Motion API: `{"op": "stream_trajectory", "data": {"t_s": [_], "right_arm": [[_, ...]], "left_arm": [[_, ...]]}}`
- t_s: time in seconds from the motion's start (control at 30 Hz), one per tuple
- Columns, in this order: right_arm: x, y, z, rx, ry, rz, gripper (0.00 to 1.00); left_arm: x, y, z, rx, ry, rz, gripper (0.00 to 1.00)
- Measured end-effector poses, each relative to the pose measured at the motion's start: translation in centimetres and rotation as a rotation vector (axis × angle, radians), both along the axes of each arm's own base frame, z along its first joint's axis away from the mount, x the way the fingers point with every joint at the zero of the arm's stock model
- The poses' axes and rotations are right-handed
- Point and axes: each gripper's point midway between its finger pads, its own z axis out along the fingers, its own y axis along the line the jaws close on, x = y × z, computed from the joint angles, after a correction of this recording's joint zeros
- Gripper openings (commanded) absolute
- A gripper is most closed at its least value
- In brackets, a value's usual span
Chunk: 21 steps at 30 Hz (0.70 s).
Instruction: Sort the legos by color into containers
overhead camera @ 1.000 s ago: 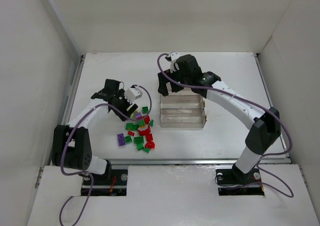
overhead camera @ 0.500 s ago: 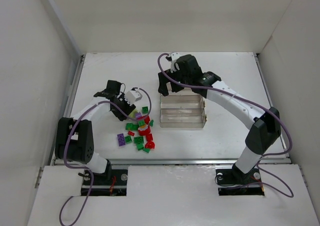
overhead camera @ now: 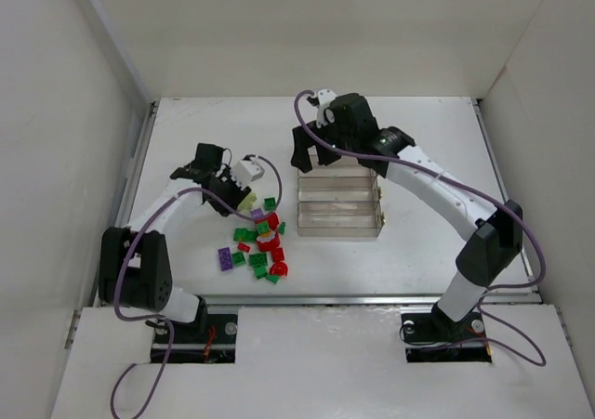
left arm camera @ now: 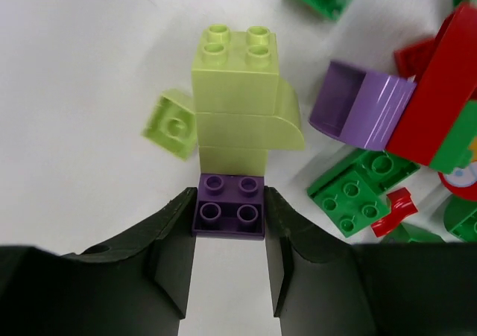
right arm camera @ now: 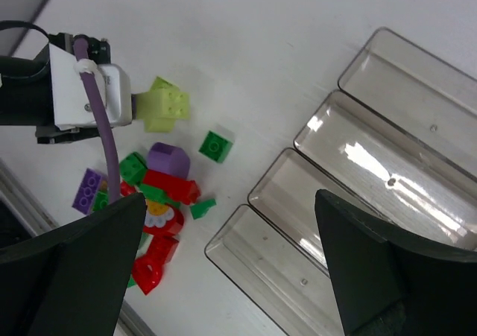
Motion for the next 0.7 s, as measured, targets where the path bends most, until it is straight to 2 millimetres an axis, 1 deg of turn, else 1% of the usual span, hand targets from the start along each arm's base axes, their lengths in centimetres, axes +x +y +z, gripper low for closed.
{"op": "stream_trajectory", "data": {"t_s": [0.03, 0.1, 0.13, 0.17, 0.23, 0.27, 0.3, 0.33, 0.37, 0.4, 0.5, 0.6, 0.7], "right_arm": [[0.0, 0.2, 0.7, 0.011, -0.009, 0.008, 1.00], [0.0, 0.7, 2.5, 0.045, -0.035, 0.034, 1.00], [-0.1, 1.0, 3.6, 0.068, -0.048, 0.050, 1.00], [-0.3, 1.1, 4.4, 0.085, -0.058, 0.065, 1.00], [-0.8, 1.1, 6.0, 0.128, -0.071, 0.099, 1.00], [-1.1, 0.9, 6.8, 0.153, -0.073, 0.110, 1.00], [-1.2, 0.7, 7.6, 0.177, -0.075, 0.116, 1.00], [-1.2, 0.4, 8.4, 0.207, -0.078, 0.124, 1.00], [-1.2, 0.1, 9.2, 0.235, -0.080, 0.128, 1.00], [-1.1, -0.1, 9.8, 0.260, -0.084, 0.135, 1.00], [-1.0, -0.2, 11.1, 0.320, -0.082, 0.164, 1.00], [-1.7, 0.6, 11.7, 0.365, -0.062, 0.207, 1.00], [-2.0, 1.5, 11.7, 0.389, -0.044, 0.237, 1.00]], "left_arm": [[0.6, -0.2, 1.2, -0.010, -0.033, 0.001, 0.00], [2.2, -0.9, 4.7, -0.050, -0.129, -0.010, 0.00], [3.5, -1.5, 7.8, -0.082, -0.208, -0.022, 0.00], [4.2, -1.8, 9.3, -0.098, -0.250, -0.029, 0.00], [5.5, -2.8, 13.7, -0.148, -0.352, -0.057, 0.00], [6.0, -3.3, 15.7, -0.172, -0.400, -0.073, 0.00], [6.3, -3.8, 17.3, -0.190, -0.439, -0.090, 0.00], [6.2, -4.2, 18.4, -0.203, -0.468, -0.110, 0.00], [5.9, -4.8, 19.1, -0.214, -0.485, -0.133, 0.00], [5.5, -5.4, 19.4, -0.222, -0.489, -0.159, 0.00], [4.2, -7.4, 19.6, -0.245, -0.479, -0.231, 0.00], [3.2, -9.1, 19.4, -0.263, -0.456, -0.282, 0.00], [2.7, -10.0, 19.3, -0.276, -0.447, -0.303, 0.00]]}}
